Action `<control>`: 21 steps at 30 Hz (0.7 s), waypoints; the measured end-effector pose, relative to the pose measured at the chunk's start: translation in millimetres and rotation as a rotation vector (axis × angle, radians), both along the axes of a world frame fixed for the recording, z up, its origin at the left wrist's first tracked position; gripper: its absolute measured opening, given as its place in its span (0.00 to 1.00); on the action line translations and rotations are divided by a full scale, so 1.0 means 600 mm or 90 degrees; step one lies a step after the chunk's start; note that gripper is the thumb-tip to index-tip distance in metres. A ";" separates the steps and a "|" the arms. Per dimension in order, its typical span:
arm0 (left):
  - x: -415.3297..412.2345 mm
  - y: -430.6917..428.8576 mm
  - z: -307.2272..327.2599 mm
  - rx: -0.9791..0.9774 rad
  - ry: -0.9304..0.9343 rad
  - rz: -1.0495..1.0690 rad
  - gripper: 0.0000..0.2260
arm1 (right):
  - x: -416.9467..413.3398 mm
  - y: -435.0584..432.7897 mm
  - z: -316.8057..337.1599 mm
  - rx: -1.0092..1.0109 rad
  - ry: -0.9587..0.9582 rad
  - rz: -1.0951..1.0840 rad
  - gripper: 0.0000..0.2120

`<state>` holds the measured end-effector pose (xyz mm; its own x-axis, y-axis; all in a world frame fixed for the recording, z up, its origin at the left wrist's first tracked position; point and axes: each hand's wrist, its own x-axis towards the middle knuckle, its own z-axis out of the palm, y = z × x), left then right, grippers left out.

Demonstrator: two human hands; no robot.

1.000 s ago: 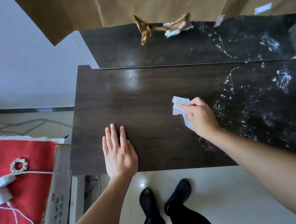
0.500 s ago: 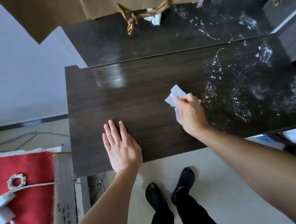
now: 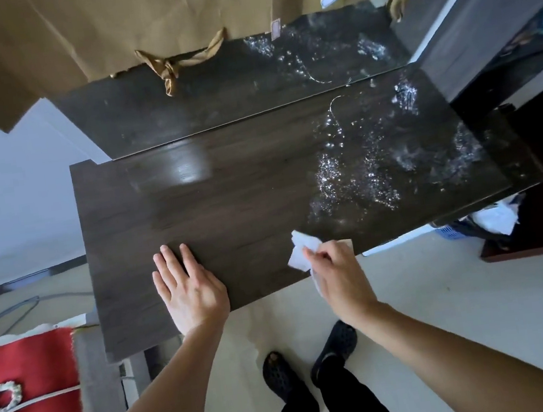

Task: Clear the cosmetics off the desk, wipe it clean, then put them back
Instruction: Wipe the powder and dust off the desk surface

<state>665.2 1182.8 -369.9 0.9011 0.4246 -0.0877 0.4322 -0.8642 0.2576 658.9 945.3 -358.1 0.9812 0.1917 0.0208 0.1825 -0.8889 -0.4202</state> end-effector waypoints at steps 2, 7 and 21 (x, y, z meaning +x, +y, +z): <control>0.003 -0.005 0.010 0.010 0.017 -0.004 0.23 | -0.009 -0.021 0.008 0.015 -0.015 0.095 0.23; 0.062 -0.033 0.025 -0.001 0.037 -0.032 0.23 | 0.051 -0.132 0.011 0.008 -0.036 -0.117 0.26; 0.094 -0.083 -0.003 0.039 0.050 -0.011 0.24 | 0.109 -0.062 -0.020 -0.060 0.006 -0.002 0.22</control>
